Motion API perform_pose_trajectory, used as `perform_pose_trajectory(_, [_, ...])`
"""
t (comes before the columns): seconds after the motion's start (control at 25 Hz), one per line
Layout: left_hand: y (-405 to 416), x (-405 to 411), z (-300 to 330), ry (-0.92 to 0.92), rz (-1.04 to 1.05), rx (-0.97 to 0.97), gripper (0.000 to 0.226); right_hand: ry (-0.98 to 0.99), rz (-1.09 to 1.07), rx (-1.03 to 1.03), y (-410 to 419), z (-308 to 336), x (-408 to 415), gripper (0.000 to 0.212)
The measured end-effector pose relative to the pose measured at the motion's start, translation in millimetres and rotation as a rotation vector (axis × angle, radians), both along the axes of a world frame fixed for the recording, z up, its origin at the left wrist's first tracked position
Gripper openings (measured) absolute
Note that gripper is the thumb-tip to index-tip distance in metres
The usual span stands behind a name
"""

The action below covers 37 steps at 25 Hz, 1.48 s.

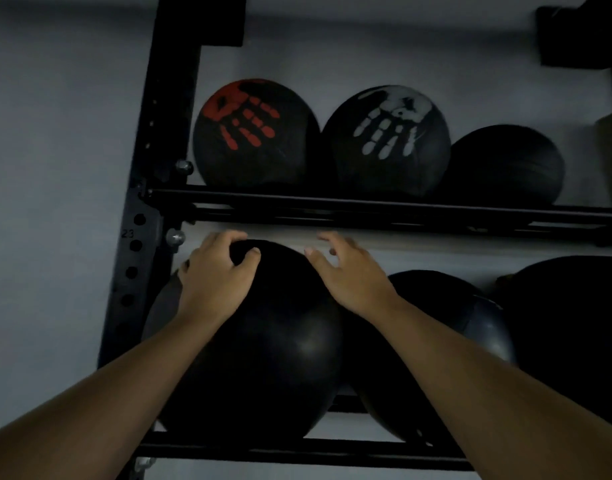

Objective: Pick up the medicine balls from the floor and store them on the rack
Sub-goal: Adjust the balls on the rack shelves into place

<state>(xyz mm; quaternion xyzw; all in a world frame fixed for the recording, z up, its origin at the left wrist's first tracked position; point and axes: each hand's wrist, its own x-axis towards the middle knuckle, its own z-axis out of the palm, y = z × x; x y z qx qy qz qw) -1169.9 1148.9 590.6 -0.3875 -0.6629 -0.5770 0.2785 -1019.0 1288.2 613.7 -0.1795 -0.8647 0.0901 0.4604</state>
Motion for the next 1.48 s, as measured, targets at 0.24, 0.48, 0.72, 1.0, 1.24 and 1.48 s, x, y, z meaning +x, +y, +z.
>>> perform_pose_trajectory(0.24, [84.3,112.9,54.4,0.314,0.060,0.270,0.024,0.335,-0.142,0.228,92.4,75.6,132.5,0.034])
perform_pose_trajectory(0.48, [200.7,222.2,125.2,0.438,-0.004,0.412,0.030,0.478,-0.269,0.254,216.6,145.0,279.2,0.037])
perform_pose_trajectory(0.72, [280.5,268.6,191.8,0.428,-0.013,0.250,0.034,0.423,-0.195,-0.025,304.4,190.9,314.5,0.058])
perform_pose_trajectory(1.0, [332.7,285.3,231.0,0.403,-0.079,-0.094,0.061,0.241,0.031,-0.264,308.7,200.5,269.6,0.080])
perform_pose_trajectory(1.24, [347.7,277.6,224.9,0.341,-0.139,-0.037,0.060,0.430,0.089,-0.390,315.3,220.3,228.2,0.115])
perform_pose_trajectory(1.48, [361.9,285.1,214.1,0.347,0.032,0.035,0.063,0.429,0.170,-0.337,331.0,233.6,225.4,0.101])
